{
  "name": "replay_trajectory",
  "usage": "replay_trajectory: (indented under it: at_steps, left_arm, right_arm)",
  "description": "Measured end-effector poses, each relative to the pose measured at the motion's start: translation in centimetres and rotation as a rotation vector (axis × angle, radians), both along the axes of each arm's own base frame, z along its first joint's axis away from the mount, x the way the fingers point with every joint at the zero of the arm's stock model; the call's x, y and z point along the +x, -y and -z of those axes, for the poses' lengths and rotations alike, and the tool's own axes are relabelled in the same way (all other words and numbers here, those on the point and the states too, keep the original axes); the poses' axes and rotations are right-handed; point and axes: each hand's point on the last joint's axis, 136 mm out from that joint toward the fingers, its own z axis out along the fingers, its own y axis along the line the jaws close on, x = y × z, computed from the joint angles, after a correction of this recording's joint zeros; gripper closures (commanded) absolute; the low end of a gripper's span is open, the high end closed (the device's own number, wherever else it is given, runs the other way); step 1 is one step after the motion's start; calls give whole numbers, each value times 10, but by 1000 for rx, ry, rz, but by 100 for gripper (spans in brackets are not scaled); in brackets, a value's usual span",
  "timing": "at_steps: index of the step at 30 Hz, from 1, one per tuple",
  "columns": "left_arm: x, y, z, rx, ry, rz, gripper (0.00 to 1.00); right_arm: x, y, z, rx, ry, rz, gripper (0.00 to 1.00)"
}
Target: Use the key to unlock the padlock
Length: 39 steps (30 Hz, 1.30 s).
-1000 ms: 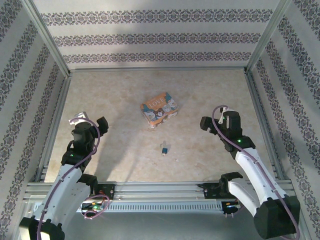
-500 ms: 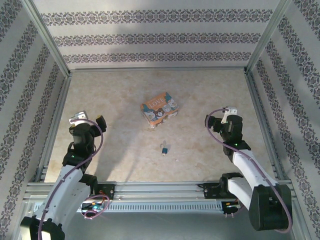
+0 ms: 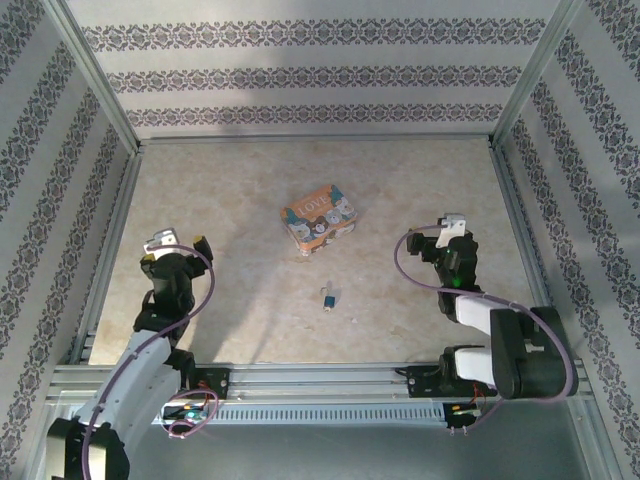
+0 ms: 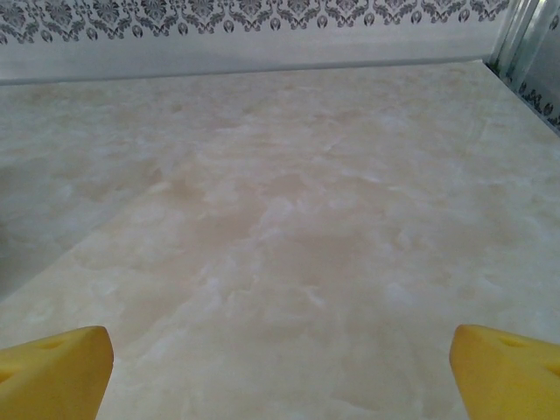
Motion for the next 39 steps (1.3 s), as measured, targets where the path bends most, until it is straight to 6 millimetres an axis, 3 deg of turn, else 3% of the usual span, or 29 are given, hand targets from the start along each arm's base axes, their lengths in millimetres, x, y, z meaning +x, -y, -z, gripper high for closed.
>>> replay_trajectory:
  at_steps: [9, 15, 21, 30, 39]
  left_arm:
    - [10, -1, 14, 39, -44, 5, 1]
    - [18, -5, 27, 52, -72, -10, 1]
    - [32, -1, 41, 70, -93, 18, 1]
    - [60, 16, 48, 97, -26, 127, 1]
    - [72, 26, 41, 151, 68, 199, 1]
  right_arm:
    - [14, 2, 26, -8, 10, -6, 2]
    - [18, 23, 16, 23, 47, 68, 2]
    - [27, 23, 8, 28, 59, 67, 1]
    - [28, 23, 11, 29, 39, 66, 2]
    - [28, 23, 12, 29, 35, 66, 2]
